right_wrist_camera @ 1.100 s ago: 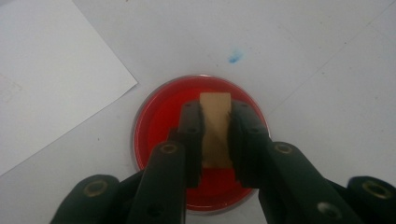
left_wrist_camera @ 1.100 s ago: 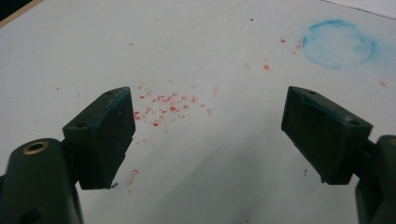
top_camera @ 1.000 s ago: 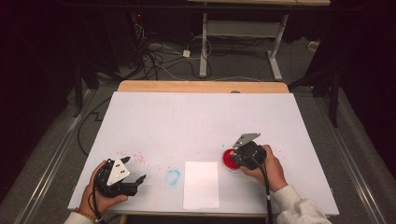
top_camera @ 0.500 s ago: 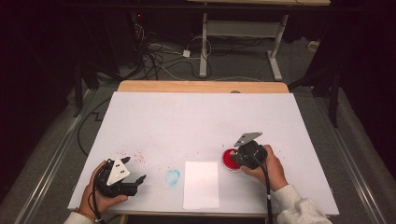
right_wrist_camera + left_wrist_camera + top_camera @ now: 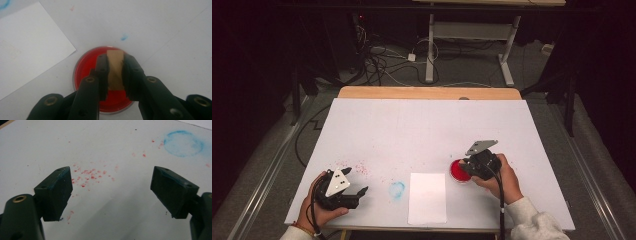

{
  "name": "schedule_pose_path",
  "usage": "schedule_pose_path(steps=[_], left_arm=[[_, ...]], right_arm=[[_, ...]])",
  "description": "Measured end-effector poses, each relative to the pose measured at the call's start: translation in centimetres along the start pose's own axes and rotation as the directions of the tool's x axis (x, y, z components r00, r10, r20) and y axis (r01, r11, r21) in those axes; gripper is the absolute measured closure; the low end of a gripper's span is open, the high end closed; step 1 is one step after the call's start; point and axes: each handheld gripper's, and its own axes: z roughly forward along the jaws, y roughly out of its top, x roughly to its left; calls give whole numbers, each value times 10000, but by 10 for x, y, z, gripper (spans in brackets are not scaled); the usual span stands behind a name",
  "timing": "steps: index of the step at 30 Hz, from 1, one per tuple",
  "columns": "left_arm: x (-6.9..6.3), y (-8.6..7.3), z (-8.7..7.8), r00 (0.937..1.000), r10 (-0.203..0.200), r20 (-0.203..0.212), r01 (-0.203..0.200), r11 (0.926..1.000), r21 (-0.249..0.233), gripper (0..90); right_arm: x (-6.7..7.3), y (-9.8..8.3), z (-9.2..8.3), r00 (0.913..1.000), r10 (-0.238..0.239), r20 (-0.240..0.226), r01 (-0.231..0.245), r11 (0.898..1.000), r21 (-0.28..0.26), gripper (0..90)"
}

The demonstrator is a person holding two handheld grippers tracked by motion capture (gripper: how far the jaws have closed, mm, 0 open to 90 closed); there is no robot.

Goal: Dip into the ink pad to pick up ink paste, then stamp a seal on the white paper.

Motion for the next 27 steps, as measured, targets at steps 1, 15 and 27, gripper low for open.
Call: schedule_pose_path(steps=[1,15,27], left_arm=[[0,0,0,10000,-3,4,3,10000,-1,171],[-1,-1,-4,10000,-44,-80,43,10000,-21,171],[-2,-1,-2,9999,77,-130,-75,9999,133,171]], right_arm=[[0,1,-3,10000,-4,31,4,9999,-146,762],[-5,4,-27,9993,157,334,-127,9961,-872,761],[-3,9,-45,9987,151,479,-65,9844,-1761,761]])
